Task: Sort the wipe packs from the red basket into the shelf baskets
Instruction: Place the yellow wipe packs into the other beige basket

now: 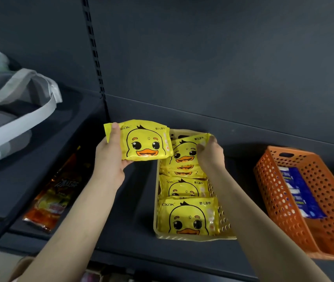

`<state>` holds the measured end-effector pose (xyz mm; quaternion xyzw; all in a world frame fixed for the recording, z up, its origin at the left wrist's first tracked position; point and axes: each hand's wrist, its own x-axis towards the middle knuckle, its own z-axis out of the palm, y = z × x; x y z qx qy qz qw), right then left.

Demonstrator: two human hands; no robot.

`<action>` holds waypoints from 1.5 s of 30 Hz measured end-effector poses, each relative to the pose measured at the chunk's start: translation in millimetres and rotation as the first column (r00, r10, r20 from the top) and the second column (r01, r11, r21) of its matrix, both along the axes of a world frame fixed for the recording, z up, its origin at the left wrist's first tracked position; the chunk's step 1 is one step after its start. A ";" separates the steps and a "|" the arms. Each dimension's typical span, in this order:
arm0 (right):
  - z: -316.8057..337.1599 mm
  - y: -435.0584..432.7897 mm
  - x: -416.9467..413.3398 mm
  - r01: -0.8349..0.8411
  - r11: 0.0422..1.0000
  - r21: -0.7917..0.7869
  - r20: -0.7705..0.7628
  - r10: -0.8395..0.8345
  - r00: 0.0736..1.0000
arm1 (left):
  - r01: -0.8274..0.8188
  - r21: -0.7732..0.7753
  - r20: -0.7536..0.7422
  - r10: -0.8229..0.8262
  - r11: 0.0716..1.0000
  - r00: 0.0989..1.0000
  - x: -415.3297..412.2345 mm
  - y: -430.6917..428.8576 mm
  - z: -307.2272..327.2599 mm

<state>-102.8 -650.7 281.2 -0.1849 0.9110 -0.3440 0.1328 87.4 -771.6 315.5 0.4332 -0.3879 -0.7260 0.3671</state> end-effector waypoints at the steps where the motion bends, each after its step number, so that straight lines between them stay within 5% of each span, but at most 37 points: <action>1: 0.8 -0.1 0.4 -0.010 1.000 0.011 0.017 0.010 1.000 | 0.004 0.005 -0.001 -0.004 1.000 1.000 -0.8 1.0 -0.6; 10: 14.6 37.8 22.8 -0.009 0.997 -0.074 0.223 0.025 0.975 | 0.040 0.042 0.007 -0.041 0.998 0.999 0.7 0.7 -9.6; 15: 9.8 48.9 34.1 -0.143 0.989 0.022 0.225 0.135 0.965 | 0.071 0.060 0.011 -0.072 0.996 0.997 -1.7 3.6 -13.0; 19: 14.9 54.8 26.2 -0.276 0.925 0.263 0.272 0.203 0.941 | 0.080 0.066 0.017 -0.082 0.995 0.997 -3.5 4.7 -12.7; 26: 4.1 59.4 49.8 -0.244 0.879 0.411 -0.041 0.285 0.958 | 0.085 0.076 0.030 -0.087 0.993 0.996 -6.2 5.4 -14.4; 30: 7.0 71.6 56.3 -0.322 0.817 0.479 -0.266 0.484 0.834 | 0.095 0.073 0.038 -0.098 0.993 0.995 -6.2 6.3 -16.9; 37: -17.3 73.5 63.1 -0.441 0.849 0.290 0.078 0.438 0.895 | 0.116 0.076 0.037 -0.120 0.990 0.992 -11.9 16.5 -20.5; 45: -2.1 75.7 48.5 -0.420 0.898 0.129 0.039 0.419 0.907 | 0.122 0.058 0.047 -0.124 0.991 0.991 -12.5 17.9 -16.5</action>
